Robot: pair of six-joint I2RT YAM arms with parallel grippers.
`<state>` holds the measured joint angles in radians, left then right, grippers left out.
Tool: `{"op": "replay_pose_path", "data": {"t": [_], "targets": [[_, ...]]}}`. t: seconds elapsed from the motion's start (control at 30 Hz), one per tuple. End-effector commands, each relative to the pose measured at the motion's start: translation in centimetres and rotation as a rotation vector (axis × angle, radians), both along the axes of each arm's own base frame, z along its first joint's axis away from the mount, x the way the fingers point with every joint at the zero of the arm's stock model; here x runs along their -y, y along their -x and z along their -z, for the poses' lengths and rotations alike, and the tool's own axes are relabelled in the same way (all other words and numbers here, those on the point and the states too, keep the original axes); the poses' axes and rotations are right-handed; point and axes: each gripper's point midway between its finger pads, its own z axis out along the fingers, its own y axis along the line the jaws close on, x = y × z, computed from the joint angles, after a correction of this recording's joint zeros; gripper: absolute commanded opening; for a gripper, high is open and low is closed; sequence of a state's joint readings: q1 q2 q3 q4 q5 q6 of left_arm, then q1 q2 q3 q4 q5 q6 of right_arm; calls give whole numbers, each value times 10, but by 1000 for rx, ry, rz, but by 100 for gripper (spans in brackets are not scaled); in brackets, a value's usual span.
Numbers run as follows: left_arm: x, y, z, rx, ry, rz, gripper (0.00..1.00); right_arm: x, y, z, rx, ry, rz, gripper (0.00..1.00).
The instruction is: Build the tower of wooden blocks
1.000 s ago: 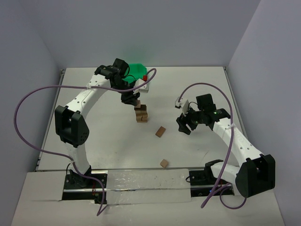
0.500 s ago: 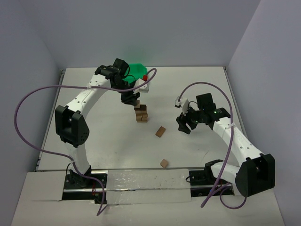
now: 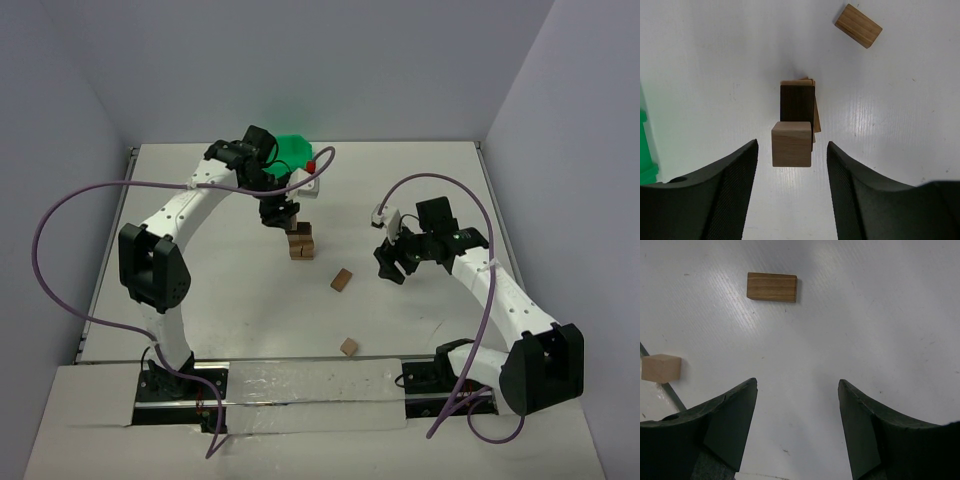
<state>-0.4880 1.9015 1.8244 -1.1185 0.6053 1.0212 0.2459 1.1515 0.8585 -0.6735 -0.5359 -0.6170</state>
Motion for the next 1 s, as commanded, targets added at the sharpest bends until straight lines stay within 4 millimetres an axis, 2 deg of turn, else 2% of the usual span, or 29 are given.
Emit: {"op": "replay_pose_path", "data": {"t": [0.0, 0.07, 0.13, 0.2, 0.23, 0.3, 0.37, 0.4, 0.43, 0.47, 0.57, 0.73, 0.97], "targets": [[11, -3, -17, 28, 53, 16, 69, -4, -10, -20, 40, -32, 7, 73], [13, -4, -29, 47, 69, 13, 71, -4, -10, -24, 45, -32, 3, 73], [12, -3, -61, 91, 107, -5, 71, -3, -6, -35, 54, -29, -6, 73], [6, -1, -85, 129, 139, -26, 72, -3, -2, -40, 81, -29, -27, 74], [1, -2, -106, 174, 191, -40, 72, -2, 0, -39, 90, -21, -31, 74], [-9, 2, -113, 163, 236, -79, 73, 0, 8, -28, 65, 6, -57, 74], [-29, 5, -146, 235, 329, -131, 74, -3, 26, -17, 21, 39, -130, 74], [-31, 15, -151, 229, 346, -132, 74, -5, 33, -15, 21, 56, -165, 74], [-41, 20, -161, 246, 385, -157, 75, -9, 47, -8, 30, 85, -241, 74], [-48, 19, -161, 238, 397, -185, 75, -9, 50, -5, 46, 120, -265, 74], [-60, 36, -173, 241, 443, -200, 76, -30, 77, 7, 84, 196, -485, 73], [-64, 57, -161, 155, 459, -211, 76, -68, 112, 25, 100, 217, -785, 72], [-61, 73, -140, 55, 493, -223, 77, -92, 131, 55, 134, 302, -1026, 71]]}}
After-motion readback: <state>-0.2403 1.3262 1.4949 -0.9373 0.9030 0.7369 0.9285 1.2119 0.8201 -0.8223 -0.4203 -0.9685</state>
